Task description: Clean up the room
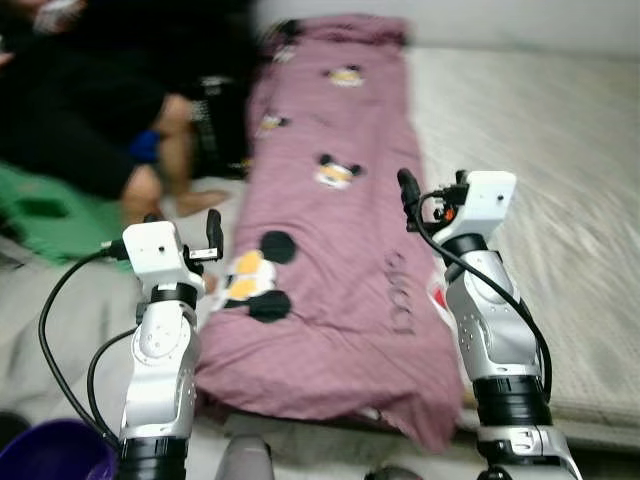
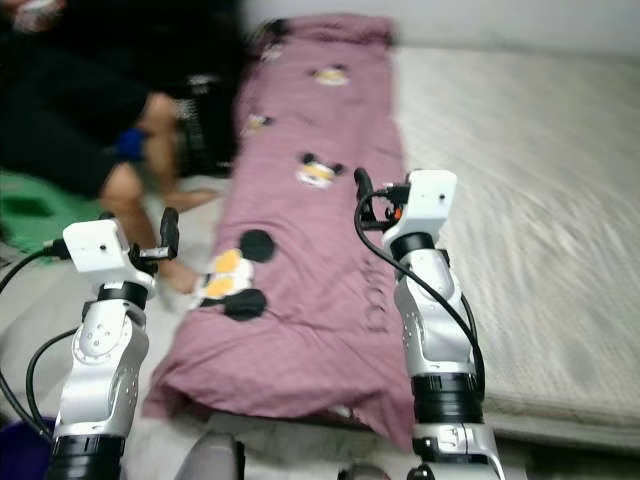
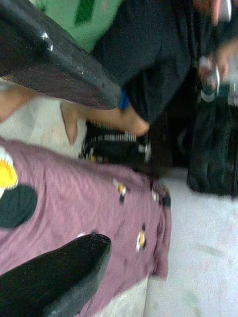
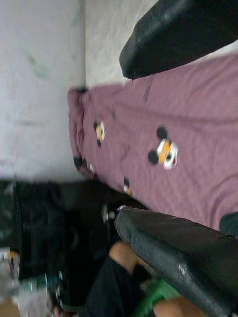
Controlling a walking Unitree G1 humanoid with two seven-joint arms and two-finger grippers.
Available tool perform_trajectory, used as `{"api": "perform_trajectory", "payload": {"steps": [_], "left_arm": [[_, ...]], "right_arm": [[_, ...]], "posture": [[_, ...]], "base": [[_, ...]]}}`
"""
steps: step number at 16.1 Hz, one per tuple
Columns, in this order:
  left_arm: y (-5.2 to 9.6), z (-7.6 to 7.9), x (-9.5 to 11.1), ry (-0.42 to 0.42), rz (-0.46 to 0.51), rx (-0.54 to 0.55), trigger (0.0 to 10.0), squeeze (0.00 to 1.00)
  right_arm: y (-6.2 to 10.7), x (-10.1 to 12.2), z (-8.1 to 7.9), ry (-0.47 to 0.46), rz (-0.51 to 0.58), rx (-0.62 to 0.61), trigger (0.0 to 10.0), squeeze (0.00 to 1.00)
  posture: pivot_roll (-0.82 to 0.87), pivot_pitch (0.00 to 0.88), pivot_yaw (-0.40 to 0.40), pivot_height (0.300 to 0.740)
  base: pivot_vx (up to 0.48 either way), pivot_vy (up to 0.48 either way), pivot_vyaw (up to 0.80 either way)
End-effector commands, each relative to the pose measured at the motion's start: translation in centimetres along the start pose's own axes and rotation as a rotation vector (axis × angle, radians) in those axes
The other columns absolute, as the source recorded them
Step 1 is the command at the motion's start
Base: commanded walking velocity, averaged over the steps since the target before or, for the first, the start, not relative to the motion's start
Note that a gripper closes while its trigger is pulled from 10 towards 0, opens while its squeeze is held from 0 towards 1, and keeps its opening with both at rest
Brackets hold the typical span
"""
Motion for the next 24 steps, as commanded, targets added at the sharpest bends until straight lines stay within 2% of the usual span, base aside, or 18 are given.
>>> {"api": "perform_trajectory", "payload": {"steps": [1, 4, 7, 10, 14, 16, 24], "left_arm": [[-0.2, -0.2, -0.3, -0.007, -0.007, -0.001, 10.0, 0.0], [-0.6, -0.4, -0.1, -0.013, 0.004, -0.002, 10.0, 0.0], [-0.6, -0.4, -0.1, -0.013, 0.004, -0.002, 10.0, 0.0], [-0.5, -0.5, -0.3, -0.019, 0.002, 0.004, 10.0, 0.0], [-0.6, -0.4, -0.4, -0.018, 0.002, 0.002, 10.0, 0.0], [-0.7, -0.4, -0.4, -0.019, 0.004, 0.0, 10.0, 0.0], [-0.4, -0.3, -0.6, -0.036, -0.001, 0.02, 10.0, 0.0]], "right_arm": [[0.0, -0.2, -0.2, -0.002, -0.002, 0.0, 10.0, 0.0], [0.2, -0.5, 0.0, 0.006, -0.015, -0.014, 10.0, 0.0], [0.2, -0.5, 0.0, 0.006, -0.015, -0.014, 10.0, 0.0], [1.0, -1.4, 0.6, 0.05, -0.046, -0.034, 10.0, 0.0], [0.9, -1.7, 0.8, 0.046, -0.059, -0.043, 10.0, 0.0], [0.9, -1.6, 0.5, 0.095, -0.053, -0.018, 10.0, 0.0], [0.9, -1.6, 0.3, 0.089, -0.048, -0.011, 10.0, 0.0]], "posture": [[-0.03, 0.0, 0.018, 0.74], [-0.03, 0.0, 0.017, 0.74], [-0.03, 0.0, 0.017, 0.74], [-0.03, 0.0, 0.01, 0.74], [-0.03, 0.0, 0.01, 0.74], [-0.03, 0.0, 0.01, 0.74], [-0.03, 0.0, 0.008, 0.74]], "base": [[0.0, 0.0, 0.0], [0.0, 0.0, 0.0], [0.0, 0.0, 0.0], [0.0, 0.0, 0.0], [0.0, 0.0, 0.0], [0.0, 0.0, 0.6], [0.0, 0.0, 0.67]]}}
Point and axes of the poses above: a point about 5 cm out from each wrist's last joint towards the gripper, its own y axis pointing back from the gripper into the wrist, its own x axis along the axis of the wrist's last joint, z = x × y, the point moved 2 cm from there along -y, pointing out of the wrist towards the gripper, and after that the axes turned 9 degrees about -y, right-handed, at the moved point
